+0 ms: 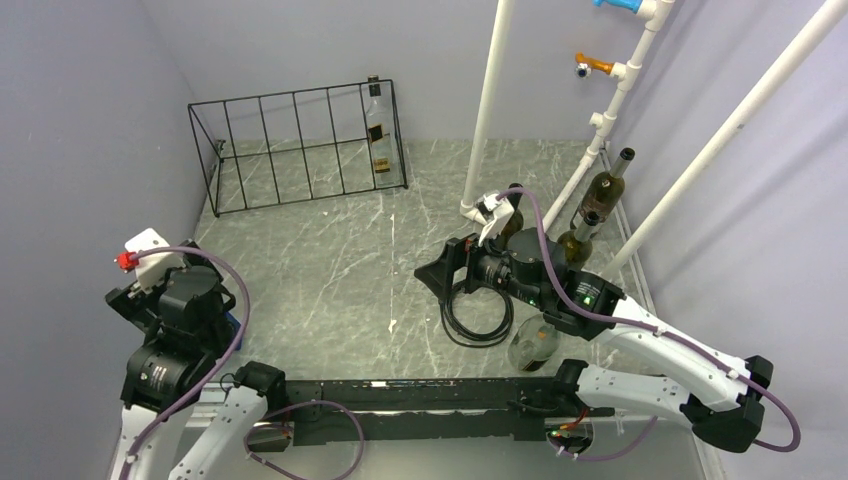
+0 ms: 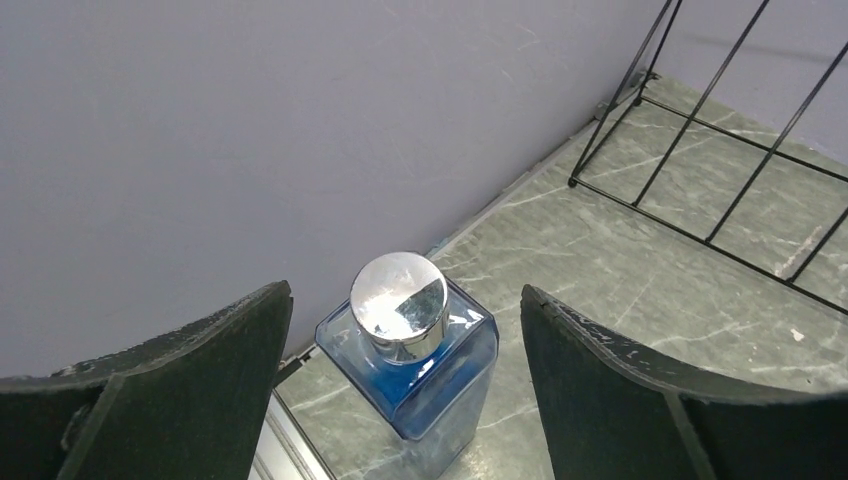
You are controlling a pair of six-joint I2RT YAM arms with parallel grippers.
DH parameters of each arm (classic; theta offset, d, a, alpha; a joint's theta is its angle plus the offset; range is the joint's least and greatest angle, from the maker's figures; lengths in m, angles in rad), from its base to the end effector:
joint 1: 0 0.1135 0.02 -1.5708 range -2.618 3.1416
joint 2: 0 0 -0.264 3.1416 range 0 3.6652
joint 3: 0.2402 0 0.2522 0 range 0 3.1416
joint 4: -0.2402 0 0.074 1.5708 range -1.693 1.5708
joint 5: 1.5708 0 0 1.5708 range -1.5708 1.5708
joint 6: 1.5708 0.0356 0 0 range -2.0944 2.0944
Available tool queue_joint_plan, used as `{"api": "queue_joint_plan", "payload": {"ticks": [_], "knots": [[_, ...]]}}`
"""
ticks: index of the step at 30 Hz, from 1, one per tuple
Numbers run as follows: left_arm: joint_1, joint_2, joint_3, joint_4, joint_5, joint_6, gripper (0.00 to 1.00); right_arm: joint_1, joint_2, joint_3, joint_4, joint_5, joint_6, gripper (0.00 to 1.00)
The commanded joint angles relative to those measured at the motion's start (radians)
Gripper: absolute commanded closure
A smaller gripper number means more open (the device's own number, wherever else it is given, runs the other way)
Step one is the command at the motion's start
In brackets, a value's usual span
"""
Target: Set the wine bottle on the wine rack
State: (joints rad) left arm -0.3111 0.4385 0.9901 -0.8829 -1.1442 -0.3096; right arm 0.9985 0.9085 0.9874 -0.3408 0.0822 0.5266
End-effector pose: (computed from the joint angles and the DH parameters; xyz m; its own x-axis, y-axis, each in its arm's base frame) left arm 0.0500 0.0180 0.3762 -0.0838 -0.1055 -0.9909 -0.7543 0.6565 -0.0061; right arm 0.1123 0.1690 0.3725 -0.5207 0.1166 -0.8457 -0.6167 0.6336 0.4671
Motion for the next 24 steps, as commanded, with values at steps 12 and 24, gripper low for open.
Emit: {"api": "queue_joint_plan", "payload": {"ticks": [12, 24], "knots": [[0.016, 0.0, -0.121, 0.117, -0.123, -0.026, 0.17, 0.008, -0.016, -0.001, 0.027, 0.023, 0.006, 0.0], [0.03, -0.007, -0.119, 0.11, -0.067, -0.032, 0.56, 0.008, -0.037, -0.016, 0.031, 0.034, 0.01, 0.0]]}}
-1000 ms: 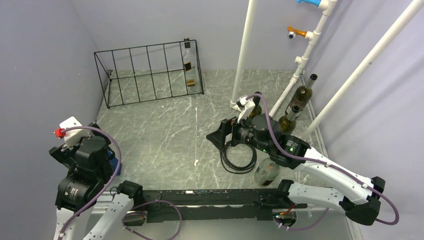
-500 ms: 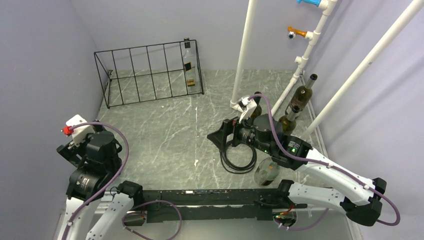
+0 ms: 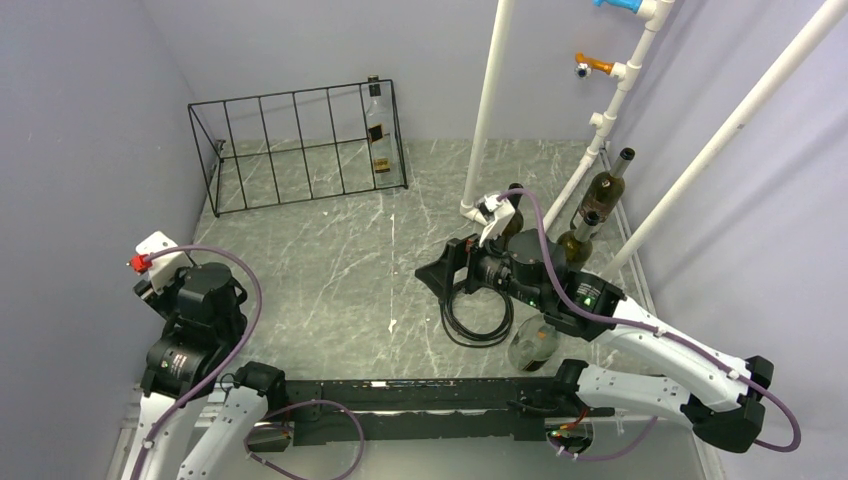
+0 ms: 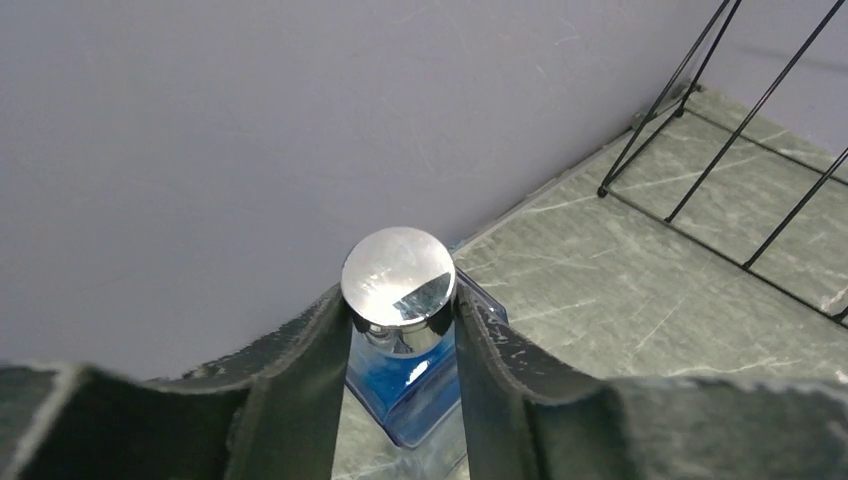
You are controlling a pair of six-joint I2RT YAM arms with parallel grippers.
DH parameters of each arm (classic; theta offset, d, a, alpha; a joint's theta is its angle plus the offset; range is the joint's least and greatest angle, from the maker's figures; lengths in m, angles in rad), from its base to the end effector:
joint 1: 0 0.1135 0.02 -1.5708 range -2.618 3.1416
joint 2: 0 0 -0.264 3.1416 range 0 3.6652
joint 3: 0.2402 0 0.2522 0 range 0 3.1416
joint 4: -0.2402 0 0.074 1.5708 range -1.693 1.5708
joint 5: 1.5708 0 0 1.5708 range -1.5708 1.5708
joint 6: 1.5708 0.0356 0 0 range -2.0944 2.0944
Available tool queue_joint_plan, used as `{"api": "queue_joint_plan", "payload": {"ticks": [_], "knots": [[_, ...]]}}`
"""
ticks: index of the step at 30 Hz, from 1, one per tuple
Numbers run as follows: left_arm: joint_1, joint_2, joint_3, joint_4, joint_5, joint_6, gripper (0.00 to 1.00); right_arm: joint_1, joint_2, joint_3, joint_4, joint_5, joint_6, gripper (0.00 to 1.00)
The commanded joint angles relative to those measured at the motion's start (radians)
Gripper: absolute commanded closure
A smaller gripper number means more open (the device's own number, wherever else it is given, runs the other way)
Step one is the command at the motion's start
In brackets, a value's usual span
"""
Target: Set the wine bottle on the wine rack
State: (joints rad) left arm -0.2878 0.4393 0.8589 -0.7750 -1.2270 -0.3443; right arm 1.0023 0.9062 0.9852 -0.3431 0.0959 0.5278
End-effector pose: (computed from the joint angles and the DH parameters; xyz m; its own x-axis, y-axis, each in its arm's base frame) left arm 0.0680 0.0148 0.3504 -0.0607 -0.1007 -0.9931 -0.8192 0.5734 -0.0081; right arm 0.1118 0.1686 0.3719 -0.5188 0.1191 -0.8465 -0.6109 0.6411 0.4646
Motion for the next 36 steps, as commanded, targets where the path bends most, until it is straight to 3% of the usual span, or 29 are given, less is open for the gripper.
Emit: {"api": "queue_joint_plan", "payload": {"ticks": [1, 3, 7, 12, 18, 28, 36], "knots": [[0.007, -0.009, 0.019, -0.006, 0.024, -0.002, 0.61, 0.004, -0.041, -0.019, 0.038, 0.019, 0.012, 0.0], [0.007, -0.011, 0.027, -0.01, 0.04, 0.001, 0.72, 0.004, -0.048, -0.024, 0.044, 0.02, 0.009, 0.0], [0.007, -0.009, 0.047, -0.002, 0.105, 0.017, 0.81, 0.004, -0.035, 0.005, 0.005, 0.036, -0.006, 0.0], [0.007, -0.003, 0.071, 0.04, 0.252, 0.082, 1.0, 0.004, -0.032, -0.006, 0.017, 0.039, -0.002, 0.0], [0.007, 0.026, 0.127, 0.058, 0.46, 0.103, 1.0, 0.004, 0.007, 0.009, 0.009, 0.031, -0.015, 0.0], [0.007, 0.116, 0.223, 0.07, 0.924, 0.187, 1.0, 0.004, 0.03, -0.018, 0.039, 0.02, -0.011, 0.0], [0.006, 0.228, 0.248, 0.117, 1.379, 0.233, 1.0, 0.005, 0.07, -0.023, 0.063, -0.006, -0.019, 0.0]]}}
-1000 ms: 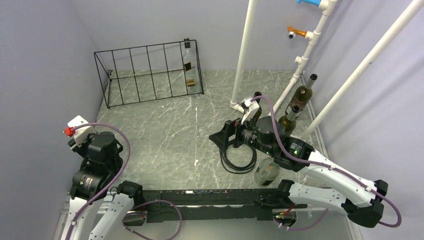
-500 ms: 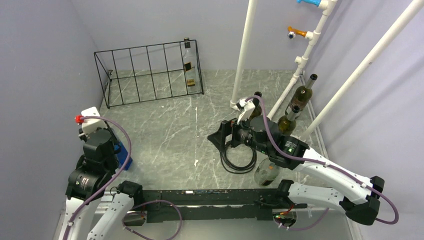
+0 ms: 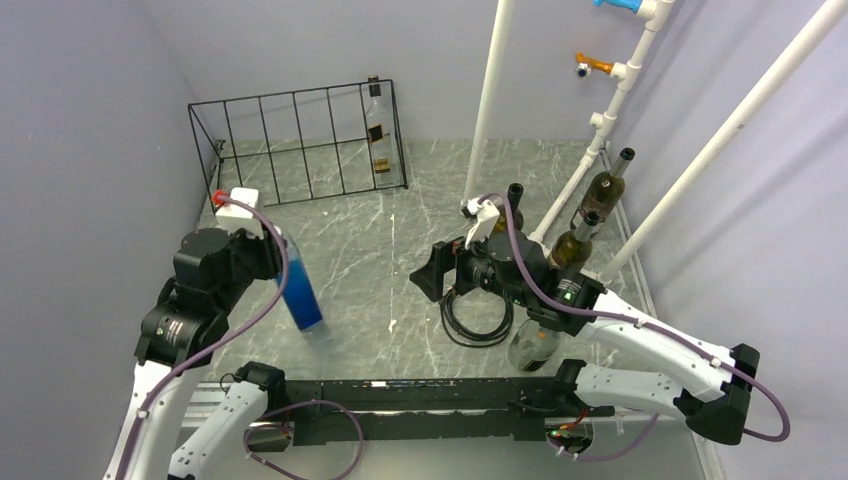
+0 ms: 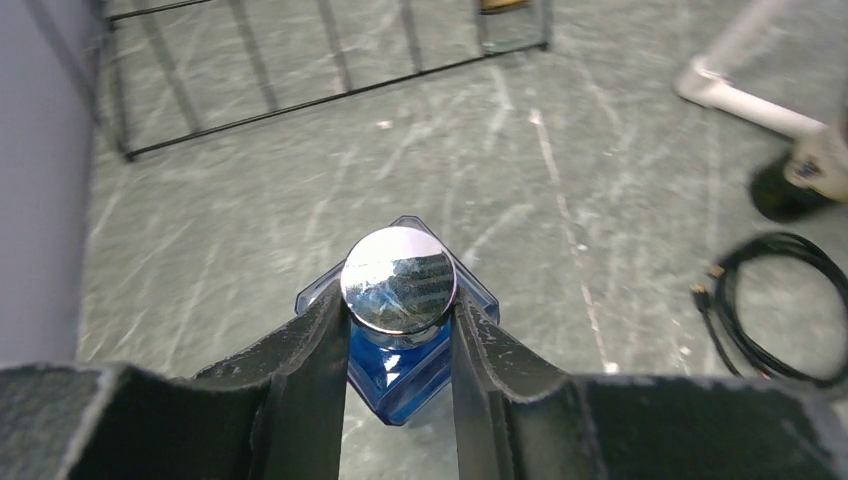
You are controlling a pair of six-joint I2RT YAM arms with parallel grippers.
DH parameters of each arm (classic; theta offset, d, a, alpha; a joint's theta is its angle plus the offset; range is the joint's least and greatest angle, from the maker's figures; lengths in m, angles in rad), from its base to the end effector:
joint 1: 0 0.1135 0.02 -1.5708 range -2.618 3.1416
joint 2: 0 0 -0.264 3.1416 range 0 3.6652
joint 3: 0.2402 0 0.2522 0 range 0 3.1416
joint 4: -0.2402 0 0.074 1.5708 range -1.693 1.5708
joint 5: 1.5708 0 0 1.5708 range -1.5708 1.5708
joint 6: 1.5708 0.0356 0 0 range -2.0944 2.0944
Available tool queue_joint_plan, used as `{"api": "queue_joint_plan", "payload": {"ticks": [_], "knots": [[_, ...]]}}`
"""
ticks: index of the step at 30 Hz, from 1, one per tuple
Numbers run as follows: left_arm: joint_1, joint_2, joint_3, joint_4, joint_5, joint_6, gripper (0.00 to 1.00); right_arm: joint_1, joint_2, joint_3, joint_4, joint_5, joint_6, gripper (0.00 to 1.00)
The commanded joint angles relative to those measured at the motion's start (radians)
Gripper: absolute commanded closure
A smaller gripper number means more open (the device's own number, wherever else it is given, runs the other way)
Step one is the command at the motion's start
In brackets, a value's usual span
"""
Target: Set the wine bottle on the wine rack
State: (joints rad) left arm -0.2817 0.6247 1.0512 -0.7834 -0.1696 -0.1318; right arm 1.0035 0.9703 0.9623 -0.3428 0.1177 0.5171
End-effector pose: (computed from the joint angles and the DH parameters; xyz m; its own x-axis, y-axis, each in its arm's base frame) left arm 0.1038 -0.0238 0.3857 -0.3487 -0.0339 -0.9366 0.0769 0.9949 -0.0647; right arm 0.1212 0.1824 0.3518 -0.5453 0.0579 -0.8363 -0.5852 0.6880 0.4292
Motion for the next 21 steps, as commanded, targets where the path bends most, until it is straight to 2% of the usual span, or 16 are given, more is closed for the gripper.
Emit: {"api": "queue_joint_plan", "payload": {"ticks": [1, 9, 15, 21], "knots": [[0.0, 0.06, 0.065, 0.121, 0.374, 0.027, 1.0, 0.005, 0.011, -0.001, 0.07, -0.043, -0.01, 0.0], [-0.018, 0.122, 0.077, 0.178, 0.603, 0.03, 1.0, 0.058, 0.102, 0.012, 0.137, -0.098, -0.089, 0.0], [-0.08, 0.139, 0.079, 0.179, 0.66, 0.047, 1.0, 0.156, 0.206, 0.057, 0.189, -0.057, -0.134, 0.0], [-0.163, 0.133, 0.064, 0.125, 0.602, 0.1, 1.0, 0.188, 0.251, 0.033, 0.317, -0.105, -0.191, 0.0]]}}
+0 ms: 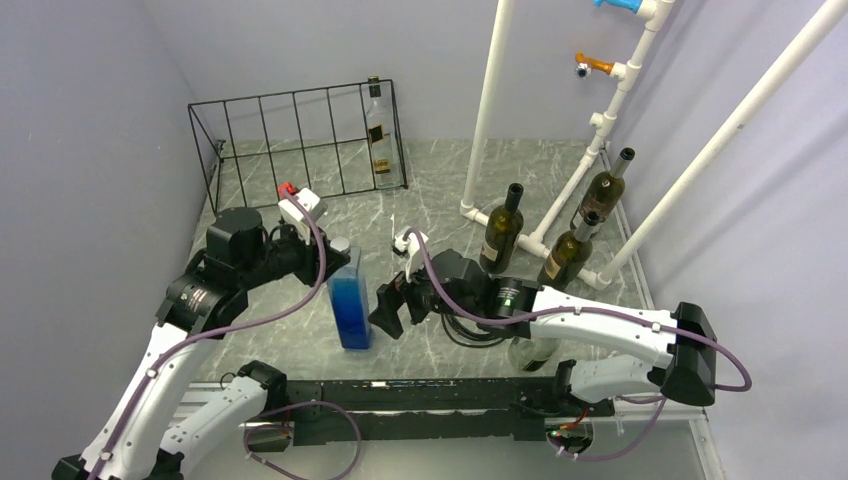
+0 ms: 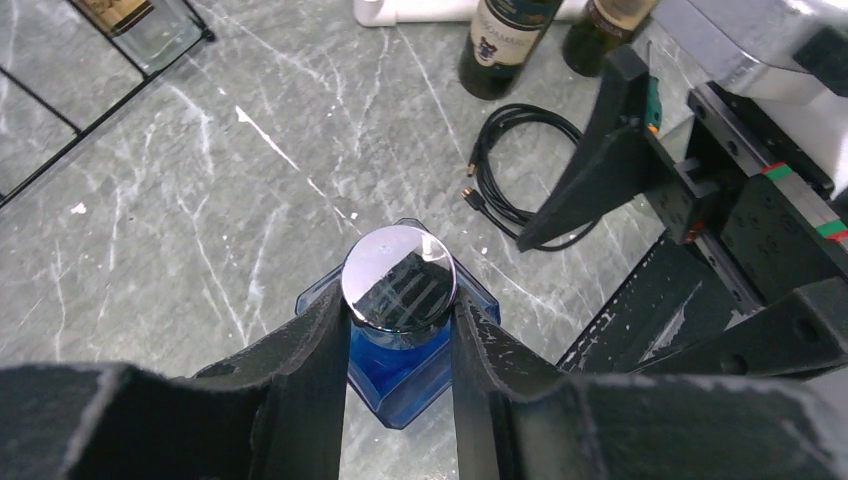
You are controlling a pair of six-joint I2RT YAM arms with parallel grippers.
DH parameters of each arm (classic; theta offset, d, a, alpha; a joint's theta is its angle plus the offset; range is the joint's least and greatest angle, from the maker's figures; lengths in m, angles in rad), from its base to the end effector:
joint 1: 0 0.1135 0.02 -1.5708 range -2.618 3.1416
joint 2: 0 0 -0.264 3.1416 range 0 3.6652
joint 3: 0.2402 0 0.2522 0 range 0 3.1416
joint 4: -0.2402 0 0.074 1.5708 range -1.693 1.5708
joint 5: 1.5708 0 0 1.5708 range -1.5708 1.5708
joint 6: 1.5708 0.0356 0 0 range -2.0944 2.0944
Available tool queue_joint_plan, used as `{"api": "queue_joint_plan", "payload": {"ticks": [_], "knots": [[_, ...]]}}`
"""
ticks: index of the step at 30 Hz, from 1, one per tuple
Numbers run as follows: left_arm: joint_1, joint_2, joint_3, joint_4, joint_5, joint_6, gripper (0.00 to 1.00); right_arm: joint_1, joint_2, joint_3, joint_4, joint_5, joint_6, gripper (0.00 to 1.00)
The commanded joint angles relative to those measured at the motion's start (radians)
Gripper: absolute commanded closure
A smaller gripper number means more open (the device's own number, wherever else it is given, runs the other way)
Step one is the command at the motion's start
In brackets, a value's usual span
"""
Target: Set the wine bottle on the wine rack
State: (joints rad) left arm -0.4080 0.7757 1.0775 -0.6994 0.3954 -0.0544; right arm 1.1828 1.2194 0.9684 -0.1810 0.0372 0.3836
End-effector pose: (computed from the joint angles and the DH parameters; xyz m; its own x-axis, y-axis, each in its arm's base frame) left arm 0.1287 -0.0706 0.3871 -0.3925 0.1150 -0.9125 0.6718 0.7135 -0.1990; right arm 0.1075 0.2594 0.3128 -0.4883 -0.2062 -0.8480 -0.7867 0.5246 0.3254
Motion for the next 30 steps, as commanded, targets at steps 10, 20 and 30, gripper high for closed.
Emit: {"api": "queue_joint_plan", "payload": {"ticks": [10, 20, 30], "knots": [[-0.049, -0.094, -0.021, 0.076, 0.031, -0.005, 1.0, 0.019, 0.096, 0.009, 0.365, -0.001, -0.158, 0.0], [-0.049, -0.105, -0.036, 0.085, 0.092, -0.012, 1.0, 0.017, 0.217, 0.044, 0.469, 0.036, -0.133, 0.04], [-0.049, -0.116, 0.014, 0.083, 0.129, -0.045, 0.83, 0.016, 0.226, 0.039, 0.528, -0.054, -0.087, 0.77]]}}
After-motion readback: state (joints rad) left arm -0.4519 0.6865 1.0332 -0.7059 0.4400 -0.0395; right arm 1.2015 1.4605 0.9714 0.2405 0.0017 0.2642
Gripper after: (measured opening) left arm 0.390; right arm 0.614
